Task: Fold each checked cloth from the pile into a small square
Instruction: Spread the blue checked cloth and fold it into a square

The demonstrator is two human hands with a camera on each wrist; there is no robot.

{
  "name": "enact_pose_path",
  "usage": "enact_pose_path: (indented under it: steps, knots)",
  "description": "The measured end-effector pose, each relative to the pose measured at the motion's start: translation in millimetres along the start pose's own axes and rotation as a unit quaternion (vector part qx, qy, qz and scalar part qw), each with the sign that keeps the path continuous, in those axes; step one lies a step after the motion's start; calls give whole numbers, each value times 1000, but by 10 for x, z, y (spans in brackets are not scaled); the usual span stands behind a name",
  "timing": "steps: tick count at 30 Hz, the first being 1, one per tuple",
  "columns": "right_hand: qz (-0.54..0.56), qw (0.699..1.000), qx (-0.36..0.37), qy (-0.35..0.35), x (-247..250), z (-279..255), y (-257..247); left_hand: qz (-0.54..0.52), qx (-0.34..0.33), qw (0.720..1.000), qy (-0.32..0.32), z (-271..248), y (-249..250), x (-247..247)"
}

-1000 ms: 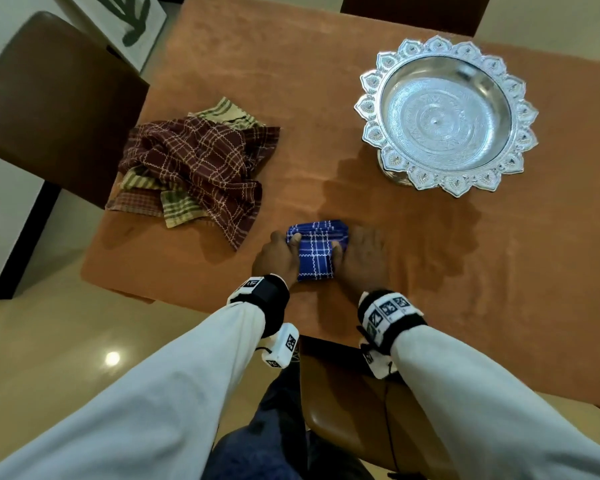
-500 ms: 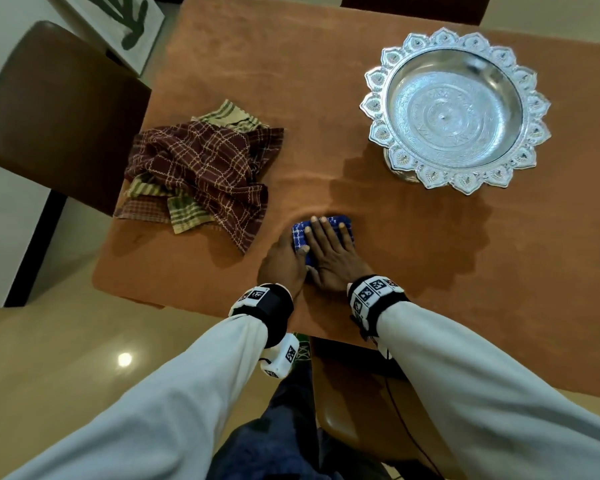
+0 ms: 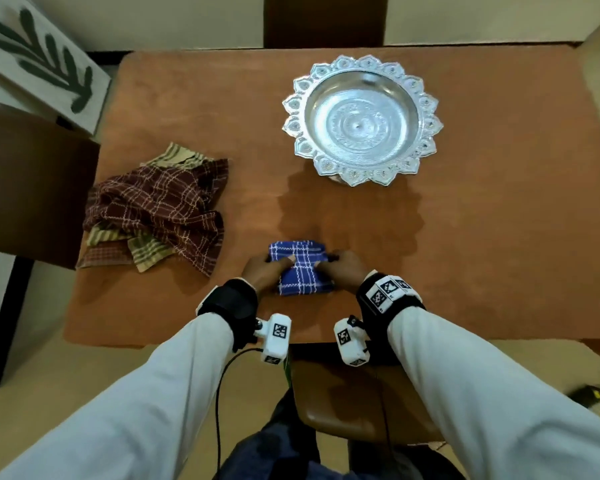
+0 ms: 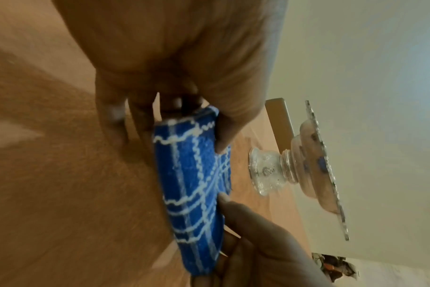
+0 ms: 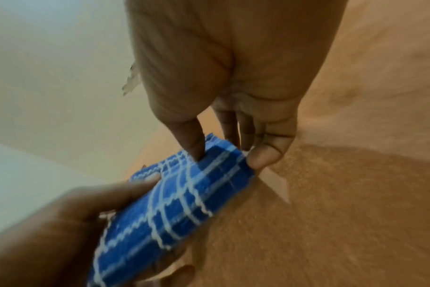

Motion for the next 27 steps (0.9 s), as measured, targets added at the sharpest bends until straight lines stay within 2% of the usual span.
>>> enact_pose_path:
  steps: [3, 5, 9, 14, 20, 23, 27]
  knots:
    - [105, 991, -62, -59, 137, -270, 353, 0, 22, 998, -56, -178, -90, -412]
    - [137, 986, -66, -72, 379, -527, 570, -3, 14, 996, -86, -265, -105, -801]
    - [253, 966, -52, -31, 1092, -940, 1074, 4, -6, 989, -150, -386, 24, -1738]
    - [351, 934, -23, 68, 2414, -1409, 2031, 62, -29, 976, -208, -496, 244, -3327]
    - [341, 928, -22, 146, 3723, -1549, 2966, 114, -40, 974, -189, -363, 353, -4865]
    - [326, 928, -15, 177, 4240, -1503, 3186, 137, -62, 976, -160, -210, 548, -5355]
    - [253, 943, 9, 215, 4813, -1335, 3272, 165, -101, 973, -129, 9, 827, -5801]
Point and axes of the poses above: each hand's wrist, its own z-axis towards the middle knuckle, its own x-axis out of the back of the hand, y = z × x, the point moved 10 cm from there along z, towards the middle knuckle, and after that the axes turned 3 degrees about -y, right-handed, at the moved point
